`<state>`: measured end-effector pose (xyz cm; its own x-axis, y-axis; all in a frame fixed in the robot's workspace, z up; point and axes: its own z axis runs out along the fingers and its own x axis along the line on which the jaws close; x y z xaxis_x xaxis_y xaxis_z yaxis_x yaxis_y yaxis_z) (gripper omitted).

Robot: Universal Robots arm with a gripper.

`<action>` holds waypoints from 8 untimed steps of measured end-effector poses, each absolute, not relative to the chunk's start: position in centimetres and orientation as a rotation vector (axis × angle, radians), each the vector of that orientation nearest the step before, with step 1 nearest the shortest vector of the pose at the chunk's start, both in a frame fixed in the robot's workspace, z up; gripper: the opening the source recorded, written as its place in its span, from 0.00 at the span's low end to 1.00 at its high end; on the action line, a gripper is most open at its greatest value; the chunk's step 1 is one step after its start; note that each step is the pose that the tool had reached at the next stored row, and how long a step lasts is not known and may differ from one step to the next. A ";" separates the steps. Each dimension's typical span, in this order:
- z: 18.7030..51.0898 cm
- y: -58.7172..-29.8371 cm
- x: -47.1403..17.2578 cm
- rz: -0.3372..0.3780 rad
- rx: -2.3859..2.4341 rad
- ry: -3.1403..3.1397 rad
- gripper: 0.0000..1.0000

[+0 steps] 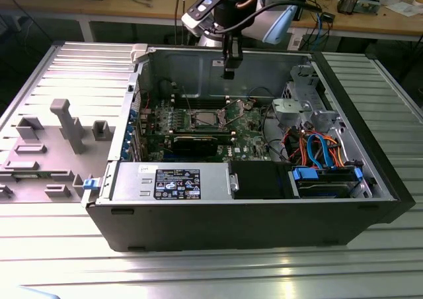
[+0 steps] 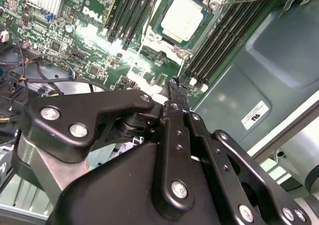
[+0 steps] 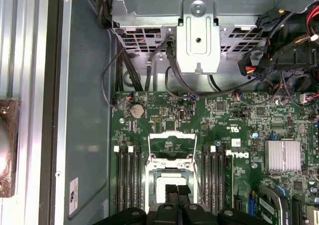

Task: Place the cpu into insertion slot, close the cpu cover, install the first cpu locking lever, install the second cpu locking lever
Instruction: 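Close the cpu cover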

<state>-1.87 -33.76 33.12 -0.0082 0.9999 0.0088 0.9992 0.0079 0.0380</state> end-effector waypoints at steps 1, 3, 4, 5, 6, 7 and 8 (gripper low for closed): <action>33.1 -33.8 -1.7 0.052 2.198 2.216 0.11; 33.1 -33.7 -1.4 0.052 2.198 2.216 0.11; 33.0 -33.7 -1.2 0.051 2.198 2.216 0.11; 32.8 -33.7 -1.2 0.052 2.198 2.216 0.11; 32.6 -33.7 -1.2 0.052 2.198 2.215 0.11; 32.5 -33.7 -1.2 0.052 2.198 2.215 0.11; 32.4 -33.7 -1.1 0.052 2.198 2.216 0.11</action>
<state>-1.15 -33.72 32.35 -0.0082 0.9999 0.0088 0.9993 0.0079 0.0379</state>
